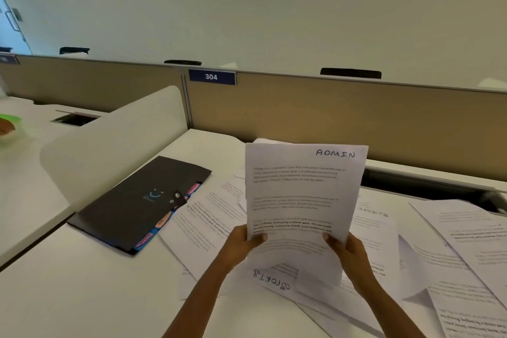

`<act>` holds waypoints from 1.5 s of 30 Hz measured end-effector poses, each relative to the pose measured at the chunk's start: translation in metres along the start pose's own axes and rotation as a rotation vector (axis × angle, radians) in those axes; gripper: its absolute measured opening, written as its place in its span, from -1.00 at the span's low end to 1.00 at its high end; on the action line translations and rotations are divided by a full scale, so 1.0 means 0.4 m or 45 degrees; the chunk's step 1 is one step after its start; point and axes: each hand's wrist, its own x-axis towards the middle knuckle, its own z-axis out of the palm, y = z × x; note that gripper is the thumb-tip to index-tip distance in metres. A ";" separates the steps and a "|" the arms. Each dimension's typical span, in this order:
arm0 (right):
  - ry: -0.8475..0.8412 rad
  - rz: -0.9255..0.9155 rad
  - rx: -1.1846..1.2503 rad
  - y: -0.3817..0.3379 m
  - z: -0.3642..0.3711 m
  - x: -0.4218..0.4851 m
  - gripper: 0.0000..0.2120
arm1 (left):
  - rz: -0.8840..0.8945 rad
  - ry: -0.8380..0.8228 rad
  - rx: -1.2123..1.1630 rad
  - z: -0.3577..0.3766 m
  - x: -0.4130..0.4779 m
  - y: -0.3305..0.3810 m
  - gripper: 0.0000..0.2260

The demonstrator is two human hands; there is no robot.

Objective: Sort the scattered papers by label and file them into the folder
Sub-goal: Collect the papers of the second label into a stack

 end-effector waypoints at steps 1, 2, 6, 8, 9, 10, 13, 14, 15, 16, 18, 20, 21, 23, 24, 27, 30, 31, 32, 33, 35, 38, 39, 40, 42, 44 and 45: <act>0.030 0.010 0.002 -0.002 0.002 0.006 -0.86 | -0.010 0.012 0.128 -0.011 0.005 -0.018 -0.73; 0.060 0.023 0.008 -0.004 0.003 0.011 -0.86 | -0.025 0.065 0.312 -0.025 0.011 -0.037 -0.68; 0.188 0.074 0.063 -0.017 0.007 0.032 -0.82 | -0.062 0.262 1.059 -0.090 0.021 -0.106 -0.46; 0.257 0.097 0.082 -0.013 0.004 0.044 -0.74 | -0.095 0.216 1.238 -0.114 0.022 -0.133 -0.40; 0.293 0.107 0.105 -0.012 0.003 0.048 -0.69 | -0.107 0.209 1.254 -0.122 0.024 -0.144 -0.40; 0.332 0.109 0.132 -0.010 0.003 0.052 -0.65 | -0.103 0.218 1.240 -0.129 0.029 -0.154 -0.42; 0.455 0.145 0.181 -0.010 0.010 0.060 -0.64 | -0.064 0.285 1.021 -0.139 0.055 -0.151 -0.50; 0.496 0.157 0.189 -0.006 0.013 0.064 -0.65 | -0.068 0.283 0.912 -0.140 0.069 -0.146 -0.53; 0.534 0.178 0.192 -0.005 0.017 0.067 -0.64 | -0.074 0.259 0.812 -0.139 0.086 -0.140 -0.54; 0.564 0.193 0.192 -0.001 0.020 0.071 -0.62 | -0.072 0.224 0.734 -0.136 0.103 -0.133 -0.55; 0.605 0.216 0.179 0.002 0.027 0.072 -0.60 | -0.077 0.154 0.609 -0.124 0.139 -0.117 -0.55; 0.646 0.231 0.164 0.002 0.033 0.067 -0.61 | -0.114 0.100 0.443 -0.112 0.174 -0.104 -0.56; 0.664 0.237 0.161 0.002 0.036 0.063 -0.62 | -0.136 0.083 0.349 -0.106 0.190 -0.099 -0.57; 0.700 0.245 0.152 0.002 0.039 0.051 -0.63 | -0.187 0.063 0.196 -0.094 0.217 -0.088 -0.57; 0.714 0.244 0.148 0.001 0.039 0.046 -0.63 | -0.208 0.057 0.149 -0.087 0.227 -0.084 -0.57; 0.769 0.227 0.177 -0.014 0.036 0.031 -0.64 | -0.128 0.025 0.104 -0.049 0.241 -0.073 -0.53; 0.824 0.203 0.223 -0.033 0.031 0.023 -0.64 | 0.109 -0.106 0.198 0.004 0.230 -0.066 -0.52; 0.838 0.192 0.237 -0.039 0.031 0.023 -0.64 | 0.180 -0.141 0.252 0.018 0.226 -0.066 -0.52; 0.852 0.185 0.247 -0.043 0.032 0.025 -0.63 | 0.234 -0.169 0.297 0.029 0.223 -0.067 -0.53; 0.863 0.182 0.257 -0.047 0.034 0.028 -0.63 | 0.266 -0.194 0.323 0.036 0.222 -0.071 -0.54; 0.883 0.186 0.258 -0.052 0.040 0.036 -0.66 | 0.282 -0.233 0.357 0.036 0.219 -0.082 -0.53; 0.884 0.218 0.259 -0.052 0.059 0.047 -0.65 | 0.295 -0.231 0.460 0.004 0.210 -0.098 -0.50; 0.877 0.224 0.257 -0.051 0.067 0.049 -0.66 | 0.302 -0.201 0.527 -0.012 0.209 -0.105 -0.48; 0.871 0.229 0.260 -0.051 0.078 0.051 -0.67 | 0.302 -0.149 0.625 -0.032 0.210 -0.111 -0.46; 0.858 0.235 0.275 -0.050 0.100 0.053 -0.67 | 0.250 -0.022 0.871 -0.081 0.211 -0.125 -0.44; 0.849 0.241 0.287 -0.048 0.120 0.058 -0.63 | 0.167 0.081 1.083 -0.135 0.207 -0.136 -0.44; 0.839 0.243 0.296 -0.046 0.130 0.061 -0.62 | 0.124 0.121 1.173 -0.162 0.201 -0.140 -0.44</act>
